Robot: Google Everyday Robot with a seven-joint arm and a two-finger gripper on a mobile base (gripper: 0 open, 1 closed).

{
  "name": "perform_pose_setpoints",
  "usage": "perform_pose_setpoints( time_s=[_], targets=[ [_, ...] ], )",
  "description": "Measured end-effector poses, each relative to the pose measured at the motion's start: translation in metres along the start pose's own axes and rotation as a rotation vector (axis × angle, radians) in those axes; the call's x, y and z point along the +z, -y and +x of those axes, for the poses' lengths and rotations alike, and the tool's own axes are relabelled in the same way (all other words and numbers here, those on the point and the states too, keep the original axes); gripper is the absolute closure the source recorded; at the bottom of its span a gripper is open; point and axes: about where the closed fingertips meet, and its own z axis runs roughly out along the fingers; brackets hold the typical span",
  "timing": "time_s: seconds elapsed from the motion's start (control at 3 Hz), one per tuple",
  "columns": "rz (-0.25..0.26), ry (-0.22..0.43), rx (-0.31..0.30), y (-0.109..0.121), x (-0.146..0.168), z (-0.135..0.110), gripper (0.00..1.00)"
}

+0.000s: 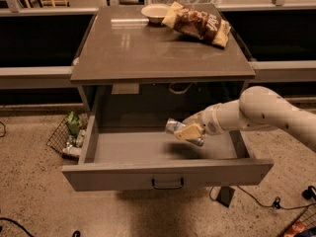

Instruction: Place redbull can into top drawer

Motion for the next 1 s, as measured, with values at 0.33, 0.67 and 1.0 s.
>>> perform_pose_setpoints(
  time_s=[0.33,0.67,1.0],
  targets=[
    [-0.004,-0.052,0.019,0.015,0.002,0.016,1.00],
    [-0.019,-0.102,0.038,0.022,0.012,0.031,0.88],
    [-0.035,-0.145,0.057,0.027,0.023,0.041,0.64]
  ],
)
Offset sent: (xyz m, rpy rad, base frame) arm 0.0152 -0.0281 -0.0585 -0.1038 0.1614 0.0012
